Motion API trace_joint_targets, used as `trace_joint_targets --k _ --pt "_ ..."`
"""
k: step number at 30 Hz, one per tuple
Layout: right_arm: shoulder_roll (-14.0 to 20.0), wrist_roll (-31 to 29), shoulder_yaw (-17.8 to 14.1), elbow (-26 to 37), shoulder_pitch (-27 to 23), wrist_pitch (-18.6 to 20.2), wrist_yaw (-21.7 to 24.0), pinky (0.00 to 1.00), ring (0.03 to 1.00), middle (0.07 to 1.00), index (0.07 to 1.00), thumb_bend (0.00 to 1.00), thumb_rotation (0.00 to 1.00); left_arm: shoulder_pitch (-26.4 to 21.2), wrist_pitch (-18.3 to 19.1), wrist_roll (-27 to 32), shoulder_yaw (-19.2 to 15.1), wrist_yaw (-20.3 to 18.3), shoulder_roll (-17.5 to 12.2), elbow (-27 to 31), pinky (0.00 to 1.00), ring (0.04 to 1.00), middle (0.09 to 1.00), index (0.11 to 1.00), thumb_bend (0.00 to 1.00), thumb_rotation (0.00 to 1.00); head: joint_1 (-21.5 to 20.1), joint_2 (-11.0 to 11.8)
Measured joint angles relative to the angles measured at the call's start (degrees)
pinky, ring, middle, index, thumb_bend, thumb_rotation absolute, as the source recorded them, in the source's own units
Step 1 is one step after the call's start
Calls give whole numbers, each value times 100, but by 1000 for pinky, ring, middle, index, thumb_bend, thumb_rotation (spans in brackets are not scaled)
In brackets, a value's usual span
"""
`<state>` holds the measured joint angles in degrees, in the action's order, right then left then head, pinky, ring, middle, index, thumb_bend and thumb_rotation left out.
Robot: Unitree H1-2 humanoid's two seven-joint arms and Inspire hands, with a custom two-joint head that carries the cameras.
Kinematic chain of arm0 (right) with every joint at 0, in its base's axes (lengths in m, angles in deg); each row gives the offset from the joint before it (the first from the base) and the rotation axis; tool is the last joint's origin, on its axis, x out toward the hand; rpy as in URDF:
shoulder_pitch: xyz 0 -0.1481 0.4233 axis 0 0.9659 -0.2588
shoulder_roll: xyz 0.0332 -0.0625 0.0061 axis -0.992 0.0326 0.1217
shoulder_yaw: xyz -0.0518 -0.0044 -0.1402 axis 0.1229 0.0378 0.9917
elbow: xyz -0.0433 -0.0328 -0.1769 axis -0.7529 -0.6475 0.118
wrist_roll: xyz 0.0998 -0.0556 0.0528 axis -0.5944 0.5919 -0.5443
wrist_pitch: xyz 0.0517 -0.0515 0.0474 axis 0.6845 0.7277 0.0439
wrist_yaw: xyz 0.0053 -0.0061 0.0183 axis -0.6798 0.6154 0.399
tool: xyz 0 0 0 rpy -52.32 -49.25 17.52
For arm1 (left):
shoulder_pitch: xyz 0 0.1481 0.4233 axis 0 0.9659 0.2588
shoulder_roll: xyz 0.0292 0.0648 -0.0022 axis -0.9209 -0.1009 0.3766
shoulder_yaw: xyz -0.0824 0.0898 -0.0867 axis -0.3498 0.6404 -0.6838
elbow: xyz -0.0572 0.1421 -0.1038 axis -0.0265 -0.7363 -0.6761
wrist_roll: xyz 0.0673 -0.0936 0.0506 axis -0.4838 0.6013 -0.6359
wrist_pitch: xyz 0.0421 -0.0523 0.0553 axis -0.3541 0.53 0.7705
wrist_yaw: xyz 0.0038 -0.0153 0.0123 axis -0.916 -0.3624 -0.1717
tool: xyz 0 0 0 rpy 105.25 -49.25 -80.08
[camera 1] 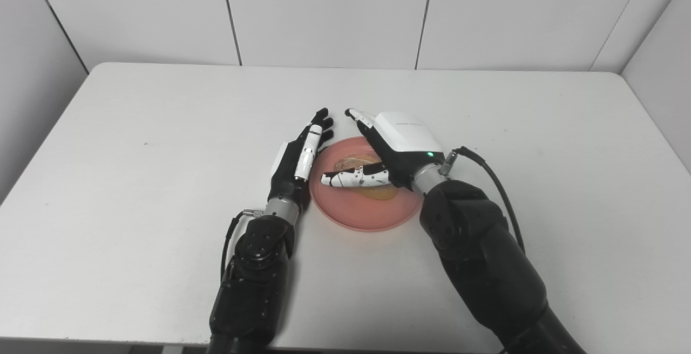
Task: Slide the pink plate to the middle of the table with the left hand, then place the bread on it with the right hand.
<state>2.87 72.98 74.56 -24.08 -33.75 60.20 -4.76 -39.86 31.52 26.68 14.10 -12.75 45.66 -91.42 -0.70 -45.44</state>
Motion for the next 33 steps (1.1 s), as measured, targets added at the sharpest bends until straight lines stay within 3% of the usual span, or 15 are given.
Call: trace_joint_targets --k 6,11,18,23,33 --pt "70 36 -239 515 15 -3 54 916 967 989 1000 978 949 5 -10 19 -34 5 20 -1 869 883 899 889 306 1000 -35 18" --pt "125 -150 -606 807 153 -77 -231 924 973 988 1000 934 955 10 -10 15 -53 4 34 -1 851 869 893 896 346 1000 -97 44" --pt "105 -649 -1040 846 630 -256 -1023 920 981 1000 1000 885 997 108 -17 -17 -40 20 15 127 874 887 908 915 334 1000 -211 53" --pt "42 -999 -1119 814 1146 -421 -1552 917 990 1000 1000 884 1000 302 -106 -132 45 6 -24 332 886 906 928 933 333 1000 -255 70" --pt "-332 -2052 -1456 512 1832 -1200 -3007 919 993 1000 1000 779 1000 788 -214 -361 87 12 -42 837 962 969 991 997 364 1000 -334 97"
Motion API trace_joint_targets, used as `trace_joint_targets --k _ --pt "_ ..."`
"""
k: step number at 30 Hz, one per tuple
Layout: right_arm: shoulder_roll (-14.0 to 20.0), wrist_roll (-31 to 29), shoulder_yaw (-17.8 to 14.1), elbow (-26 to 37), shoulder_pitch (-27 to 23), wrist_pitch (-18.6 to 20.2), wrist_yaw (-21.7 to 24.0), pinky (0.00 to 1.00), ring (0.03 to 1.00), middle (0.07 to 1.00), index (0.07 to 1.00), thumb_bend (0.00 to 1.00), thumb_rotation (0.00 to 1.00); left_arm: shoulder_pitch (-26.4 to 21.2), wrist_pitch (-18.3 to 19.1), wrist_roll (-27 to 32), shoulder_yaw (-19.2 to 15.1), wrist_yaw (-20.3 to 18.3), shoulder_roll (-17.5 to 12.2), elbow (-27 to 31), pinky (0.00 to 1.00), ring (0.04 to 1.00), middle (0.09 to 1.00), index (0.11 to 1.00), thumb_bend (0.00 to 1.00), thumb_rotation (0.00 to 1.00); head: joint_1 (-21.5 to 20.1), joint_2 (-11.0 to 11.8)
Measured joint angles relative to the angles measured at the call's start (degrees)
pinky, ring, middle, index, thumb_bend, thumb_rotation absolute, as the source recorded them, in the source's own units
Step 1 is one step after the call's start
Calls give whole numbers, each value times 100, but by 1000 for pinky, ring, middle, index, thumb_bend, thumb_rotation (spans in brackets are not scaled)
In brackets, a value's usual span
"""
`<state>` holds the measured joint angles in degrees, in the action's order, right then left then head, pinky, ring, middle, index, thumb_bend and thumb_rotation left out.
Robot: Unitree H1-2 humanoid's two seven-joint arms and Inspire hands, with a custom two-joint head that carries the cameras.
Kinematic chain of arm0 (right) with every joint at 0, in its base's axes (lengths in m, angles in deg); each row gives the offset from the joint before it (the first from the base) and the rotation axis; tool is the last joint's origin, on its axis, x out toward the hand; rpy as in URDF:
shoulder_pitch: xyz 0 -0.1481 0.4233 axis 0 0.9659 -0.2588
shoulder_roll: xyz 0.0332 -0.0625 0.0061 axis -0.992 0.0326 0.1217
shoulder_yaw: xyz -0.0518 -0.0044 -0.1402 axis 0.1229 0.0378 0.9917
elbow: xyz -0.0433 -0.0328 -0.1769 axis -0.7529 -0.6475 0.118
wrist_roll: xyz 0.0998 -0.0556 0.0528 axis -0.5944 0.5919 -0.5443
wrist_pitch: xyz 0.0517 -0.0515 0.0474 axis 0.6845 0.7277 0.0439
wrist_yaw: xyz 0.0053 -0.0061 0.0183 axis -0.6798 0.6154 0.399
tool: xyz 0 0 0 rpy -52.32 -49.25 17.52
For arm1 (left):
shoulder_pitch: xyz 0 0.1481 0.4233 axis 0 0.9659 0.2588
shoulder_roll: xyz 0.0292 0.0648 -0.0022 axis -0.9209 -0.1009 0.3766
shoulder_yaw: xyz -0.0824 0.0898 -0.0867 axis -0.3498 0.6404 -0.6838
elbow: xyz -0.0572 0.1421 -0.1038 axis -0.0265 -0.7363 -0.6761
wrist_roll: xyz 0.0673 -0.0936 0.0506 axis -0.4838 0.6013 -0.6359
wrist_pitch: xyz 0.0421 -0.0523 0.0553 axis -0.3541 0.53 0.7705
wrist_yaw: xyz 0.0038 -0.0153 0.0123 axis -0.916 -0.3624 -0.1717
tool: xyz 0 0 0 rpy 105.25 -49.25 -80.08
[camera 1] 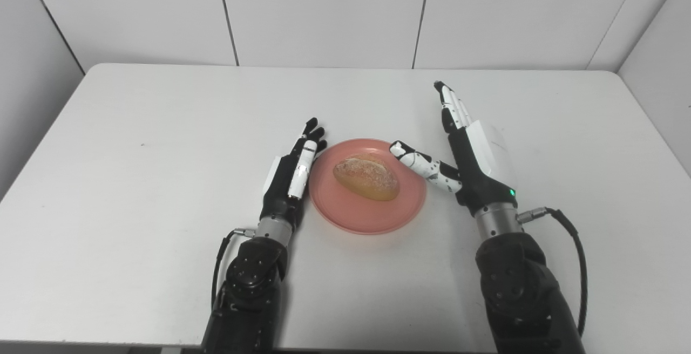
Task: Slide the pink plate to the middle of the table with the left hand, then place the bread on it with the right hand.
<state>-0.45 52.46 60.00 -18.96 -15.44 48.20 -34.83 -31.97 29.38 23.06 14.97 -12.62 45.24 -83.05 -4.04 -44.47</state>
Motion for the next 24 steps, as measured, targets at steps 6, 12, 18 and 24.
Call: trace_joint_targets --k 6,12,18,24 --pt "-94 -638 -96 -217 293 -554 -502 937 995 1000 1000 685 1000 327 -15 -113 30 7 1 335 985 993 1000 1000 383 1000 -88 9" --pt "-352 -1222 -138 -494 627 -920 -787 945 994 1000 1000 624 1000 602 -21 -139 80 25 -9 631 999 1000 1000 1000 381 1000 -105 9" --pt "-518 -1601 -163 -506 890 -918 -794 952 992 1000 998 572 1000 700 -10 -136 77 -7 -98 776 1000 1000 1000 1000 385 1000 -176 9" --pt "-642 -2486 -238 -524 950 -917 -634 988 1000 1000 1000 301 1000 869 48 -124 116 -27 -135 940 1000 1000 1000 1000 388 1000 -176 0"
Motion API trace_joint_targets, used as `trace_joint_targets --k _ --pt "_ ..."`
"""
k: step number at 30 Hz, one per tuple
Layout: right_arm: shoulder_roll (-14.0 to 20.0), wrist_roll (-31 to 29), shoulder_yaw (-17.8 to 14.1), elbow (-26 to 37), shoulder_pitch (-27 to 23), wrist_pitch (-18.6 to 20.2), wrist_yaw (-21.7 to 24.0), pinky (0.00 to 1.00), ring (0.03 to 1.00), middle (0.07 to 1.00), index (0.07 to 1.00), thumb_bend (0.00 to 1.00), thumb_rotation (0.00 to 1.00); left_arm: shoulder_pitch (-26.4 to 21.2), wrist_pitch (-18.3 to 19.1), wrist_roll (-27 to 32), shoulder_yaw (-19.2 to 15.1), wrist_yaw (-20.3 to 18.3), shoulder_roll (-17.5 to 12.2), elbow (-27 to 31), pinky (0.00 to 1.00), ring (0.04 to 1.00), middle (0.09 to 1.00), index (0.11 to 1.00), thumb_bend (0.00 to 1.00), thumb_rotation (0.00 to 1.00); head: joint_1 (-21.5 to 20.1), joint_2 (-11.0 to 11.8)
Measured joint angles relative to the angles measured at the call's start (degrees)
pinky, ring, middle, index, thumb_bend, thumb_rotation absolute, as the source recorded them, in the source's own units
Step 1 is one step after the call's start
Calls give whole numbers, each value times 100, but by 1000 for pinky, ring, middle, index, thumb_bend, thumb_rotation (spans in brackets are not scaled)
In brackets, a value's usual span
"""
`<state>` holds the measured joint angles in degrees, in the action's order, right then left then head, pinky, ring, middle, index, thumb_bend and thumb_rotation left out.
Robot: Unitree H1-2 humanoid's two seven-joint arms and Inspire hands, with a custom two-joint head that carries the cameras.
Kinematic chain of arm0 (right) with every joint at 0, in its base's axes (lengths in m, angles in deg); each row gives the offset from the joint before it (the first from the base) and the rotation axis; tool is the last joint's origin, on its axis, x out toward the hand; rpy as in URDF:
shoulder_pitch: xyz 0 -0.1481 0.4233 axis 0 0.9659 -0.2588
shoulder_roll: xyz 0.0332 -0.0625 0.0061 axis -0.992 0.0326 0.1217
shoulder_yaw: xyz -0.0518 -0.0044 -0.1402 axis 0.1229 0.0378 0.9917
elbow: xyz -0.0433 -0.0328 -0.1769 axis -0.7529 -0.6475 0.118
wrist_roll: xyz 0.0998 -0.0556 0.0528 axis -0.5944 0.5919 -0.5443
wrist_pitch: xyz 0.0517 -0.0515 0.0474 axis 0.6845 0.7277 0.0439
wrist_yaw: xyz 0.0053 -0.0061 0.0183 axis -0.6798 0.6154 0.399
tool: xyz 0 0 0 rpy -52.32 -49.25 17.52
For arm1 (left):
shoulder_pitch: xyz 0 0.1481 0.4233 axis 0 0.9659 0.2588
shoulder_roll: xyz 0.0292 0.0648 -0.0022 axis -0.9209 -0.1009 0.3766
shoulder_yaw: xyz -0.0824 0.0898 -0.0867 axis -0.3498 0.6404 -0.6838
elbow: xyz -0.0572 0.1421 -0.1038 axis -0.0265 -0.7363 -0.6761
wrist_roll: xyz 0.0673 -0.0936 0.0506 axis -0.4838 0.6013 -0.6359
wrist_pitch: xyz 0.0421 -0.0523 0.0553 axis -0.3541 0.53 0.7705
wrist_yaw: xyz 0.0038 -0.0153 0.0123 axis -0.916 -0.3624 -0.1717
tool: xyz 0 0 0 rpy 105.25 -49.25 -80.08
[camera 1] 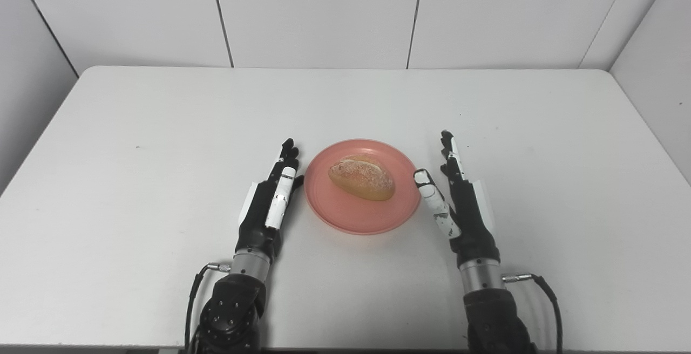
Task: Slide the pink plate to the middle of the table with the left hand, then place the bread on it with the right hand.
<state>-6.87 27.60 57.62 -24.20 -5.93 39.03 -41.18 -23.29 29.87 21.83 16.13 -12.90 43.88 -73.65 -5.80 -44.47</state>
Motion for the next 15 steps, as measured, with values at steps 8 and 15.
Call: trace_joint_targets --k 8,15 --pt "-198 -940 -132 -6 14 343 248 1000 1000 1000 1000 137 1000 35 158 -194 108 -1 -73 169 1000 1000 1000 1000 400 1000 9 26" --pt "-200 -972 -174 -108 13 502 229 1000 1000 1000 1000 139 1000 30 201 -252 137 -4 -84 178 1000 1000 1000 1000 391 1000 35 35"
